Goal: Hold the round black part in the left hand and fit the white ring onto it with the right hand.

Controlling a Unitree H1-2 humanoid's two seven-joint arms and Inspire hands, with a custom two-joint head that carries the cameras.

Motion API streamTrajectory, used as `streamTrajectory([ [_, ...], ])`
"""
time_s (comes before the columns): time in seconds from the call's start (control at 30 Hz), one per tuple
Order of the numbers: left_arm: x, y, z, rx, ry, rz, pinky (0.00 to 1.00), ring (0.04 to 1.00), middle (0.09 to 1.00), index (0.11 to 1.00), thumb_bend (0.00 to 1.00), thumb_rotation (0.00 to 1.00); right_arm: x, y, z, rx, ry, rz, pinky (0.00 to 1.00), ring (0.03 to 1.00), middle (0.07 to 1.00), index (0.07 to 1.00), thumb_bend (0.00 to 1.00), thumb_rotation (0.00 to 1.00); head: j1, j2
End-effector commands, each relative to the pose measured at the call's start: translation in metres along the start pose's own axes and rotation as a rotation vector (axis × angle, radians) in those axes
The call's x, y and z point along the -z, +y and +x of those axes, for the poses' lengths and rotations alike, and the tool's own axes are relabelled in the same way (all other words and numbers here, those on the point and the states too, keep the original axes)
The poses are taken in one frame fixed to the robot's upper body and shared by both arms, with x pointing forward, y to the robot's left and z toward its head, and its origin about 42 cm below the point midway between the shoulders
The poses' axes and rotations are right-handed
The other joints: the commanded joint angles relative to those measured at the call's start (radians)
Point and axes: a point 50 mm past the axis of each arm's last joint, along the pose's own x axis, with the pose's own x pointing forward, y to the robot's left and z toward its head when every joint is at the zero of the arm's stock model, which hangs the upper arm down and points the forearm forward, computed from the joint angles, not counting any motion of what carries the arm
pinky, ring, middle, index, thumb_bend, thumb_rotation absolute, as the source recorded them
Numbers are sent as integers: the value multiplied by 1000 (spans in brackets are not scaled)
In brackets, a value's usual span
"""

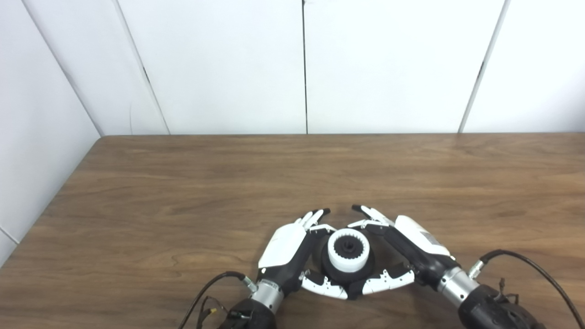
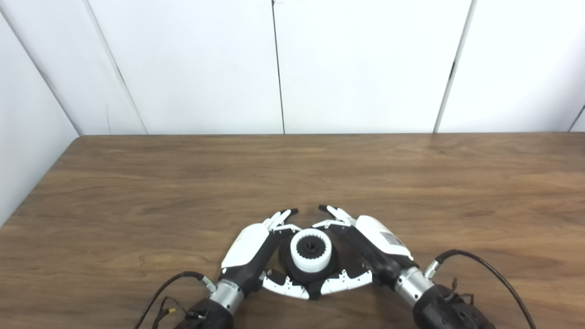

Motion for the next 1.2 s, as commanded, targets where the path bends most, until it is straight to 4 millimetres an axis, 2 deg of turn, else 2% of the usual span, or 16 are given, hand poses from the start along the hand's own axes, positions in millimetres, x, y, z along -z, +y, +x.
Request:
streamTrajectory([
  [0.0,2,2,-2,16,6,6,970,995,981,626,977,330,4,-13,0,-4,27,-19,894,1000,1000,891,1000,538,-4,-8],
  [0.23,5,3,-3,9,-12,5,940,982,973,621,982,345,15,-15,-2,2,50,12,885,1000,1000,906,1000,530,-18,-9],
  [0.47,6,5,-3,8,-11,4,943,982,973,624,981,341,17,-21,-4,26,67,26,908,1000,1000,897,1000,479,-27,-5],
  [0.93,12,8,-5,6,-12,3,933,974,965,620,977,309,21,-22,-5,56,102,36,917,1000,1000,902,1000,471,-83,-7],
  [1.17,13,10,-5,9,-10,11,929,974,965,619,972,313,21,-23,-6,61,111,52,960,1000,1000,904,1000,461,-90,-7],
])
